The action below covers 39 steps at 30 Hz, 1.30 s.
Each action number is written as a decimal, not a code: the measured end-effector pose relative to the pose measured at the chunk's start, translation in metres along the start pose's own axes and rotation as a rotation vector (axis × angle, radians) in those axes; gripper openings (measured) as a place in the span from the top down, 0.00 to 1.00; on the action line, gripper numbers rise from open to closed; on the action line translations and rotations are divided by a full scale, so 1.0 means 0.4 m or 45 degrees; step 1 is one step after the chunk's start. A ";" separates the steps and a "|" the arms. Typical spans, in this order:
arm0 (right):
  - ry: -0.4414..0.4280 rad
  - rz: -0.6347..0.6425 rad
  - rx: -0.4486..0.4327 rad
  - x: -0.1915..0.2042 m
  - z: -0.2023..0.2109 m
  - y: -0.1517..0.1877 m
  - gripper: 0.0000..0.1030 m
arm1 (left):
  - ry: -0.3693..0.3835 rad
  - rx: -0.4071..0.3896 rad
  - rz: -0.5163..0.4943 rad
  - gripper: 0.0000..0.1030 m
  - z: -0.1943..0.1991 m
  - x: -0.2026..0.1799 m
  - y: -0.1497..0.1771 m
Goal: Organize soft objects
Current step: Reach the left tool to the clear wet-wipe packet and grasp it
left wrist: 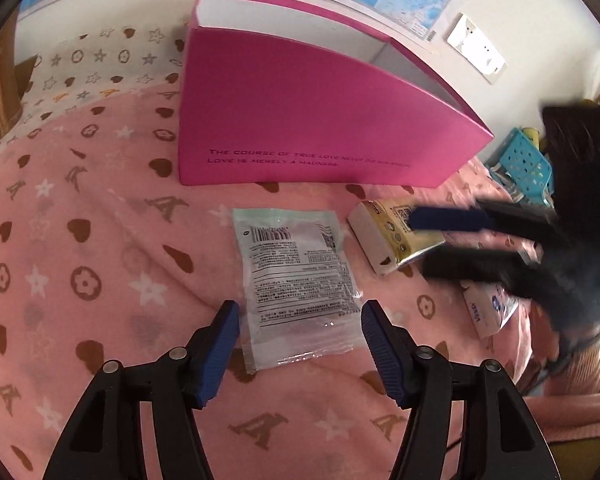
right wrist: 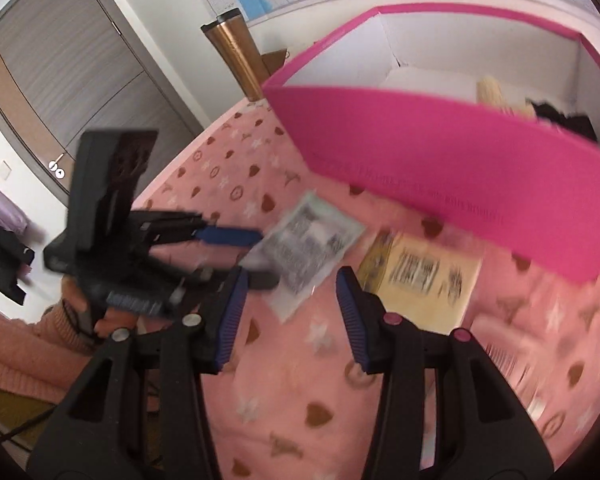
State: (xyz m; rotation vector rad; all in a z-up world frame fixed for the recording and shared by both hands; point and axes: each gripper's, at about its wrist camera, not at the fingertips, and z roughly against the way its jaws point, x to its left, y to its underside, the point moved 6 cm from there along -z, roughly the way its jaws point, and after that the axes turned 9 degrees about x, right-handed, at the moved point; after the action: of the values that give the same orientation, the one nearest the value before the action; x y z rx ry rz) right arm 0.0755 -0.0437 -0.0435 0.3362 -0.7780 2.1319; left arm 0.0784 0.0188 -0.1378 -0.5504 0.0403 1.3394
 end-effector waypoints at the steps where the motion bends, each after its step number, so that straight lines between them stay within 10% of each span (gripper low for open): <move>1: 0.025 -0.001 0.003 -0.008 -0.007 -0.018 0.53 | -0.003 -0.002 -0.004 0.38 0.000 -0.001 -0.001; 15: 0.202 0.028 0.198 -0.050 -0.173 -0.112 0.53 | -0.009 -0.044 -0.003 0.42 0.007 0.000 0.009; 23: 0.048 -0.006 0.227 -0.051 -0.160 -0.067 0.51 | -0.039 -0.067 0.004 0.57 0.019 0.009 0.029; 30: -0.015 -0.069 0.135 -0.056 -0.126 -0.061 0.91 | 0.000 -0.066 0.038 0.70 0.028 0.033 0.030; 39: -0.072 -0.113 0.052 -0.050 -0.077 -0.045 0.93 | 0.134 -0.072 0.072 0.69 0.030 0.017 0.028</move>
State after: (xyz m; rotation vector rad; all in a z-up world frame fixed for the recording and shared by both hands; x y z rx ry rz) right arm 0.1030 -0.0280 -0.0696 0.4463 -0.7393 2.0644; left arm 0.0662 0.0311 -0.1337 -0.6719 0.1051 1.3687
